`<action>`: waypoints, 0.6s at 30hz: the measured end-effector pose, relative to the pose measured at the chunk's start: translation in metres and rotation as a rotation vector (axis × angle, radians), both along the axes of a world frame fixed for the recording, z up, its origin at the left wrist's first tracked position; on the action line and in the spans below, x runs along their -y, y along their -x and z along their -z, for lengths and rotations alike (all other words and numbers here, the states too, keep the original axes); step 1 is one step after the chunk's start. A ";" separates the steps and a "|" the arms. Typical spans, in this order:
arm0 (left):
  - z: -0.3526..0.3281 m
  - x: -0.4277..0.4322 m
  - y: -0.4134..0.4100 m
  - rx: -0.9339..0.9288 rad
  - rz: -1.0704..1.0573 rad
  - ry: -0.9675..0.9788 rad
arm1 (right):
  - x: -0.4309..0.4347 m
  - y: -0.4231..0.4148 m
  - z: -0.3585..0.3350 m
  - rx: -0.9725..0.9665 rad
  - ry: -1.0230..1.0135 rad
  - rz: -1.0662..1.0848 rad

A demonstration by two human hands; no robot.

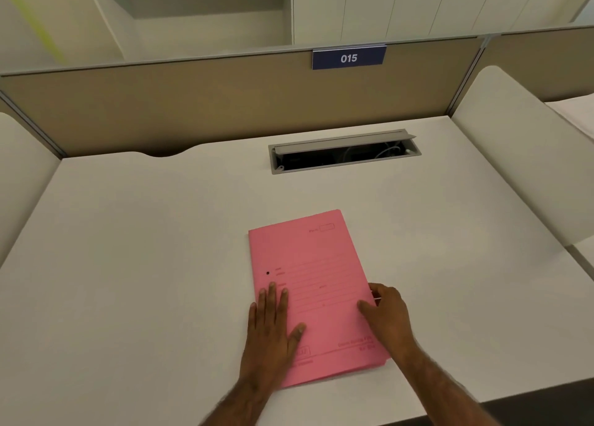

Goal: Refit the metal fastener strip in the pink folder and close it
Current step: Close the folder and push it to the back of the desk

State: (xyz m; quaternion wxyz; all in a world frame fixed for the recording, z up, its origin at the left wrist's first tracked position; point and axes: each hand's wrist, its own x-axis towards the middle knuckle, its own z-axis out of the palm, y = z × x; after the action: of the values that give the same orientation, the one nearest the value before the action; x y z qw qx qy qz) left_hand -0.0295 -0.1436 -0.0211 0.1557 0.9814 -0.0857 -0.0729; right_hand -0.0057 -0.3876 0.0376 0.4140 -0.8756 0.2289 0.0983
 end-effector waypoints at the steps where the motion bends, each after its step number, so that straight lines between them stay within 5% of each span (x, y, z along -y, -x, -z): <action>1: 0.001 0.000 0.000 0.000 0.004 -0.016 | 0.000 0.003 0.008 0.005 0.090 -0.012; 6: -0.010 0.007 0.006 0.050 -0.085 -0.018 | -0.008 0.021 0.036 0.118 0.449 -0.205; 10: -0.024 0.018 0.019 -0.029 -0.399 0.046 | -0.014 0.038 0.062 0.064 0.569 -0.473; 18: -0.045 0.022 0.024 -0.128 -0.710 0.321 | -0.017 0.045 0.069 0.116 0.642 -0.460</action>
State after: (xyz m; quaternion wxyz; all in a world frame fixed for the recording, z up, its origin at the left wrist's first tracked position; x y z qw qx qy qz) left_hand -0.0538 -0.1656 0.0242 0.3275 0.9067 0.2586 -0.0612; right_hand -0.0508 -0.3708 -0.0310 0.0985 -0.9930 0.0219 0.0621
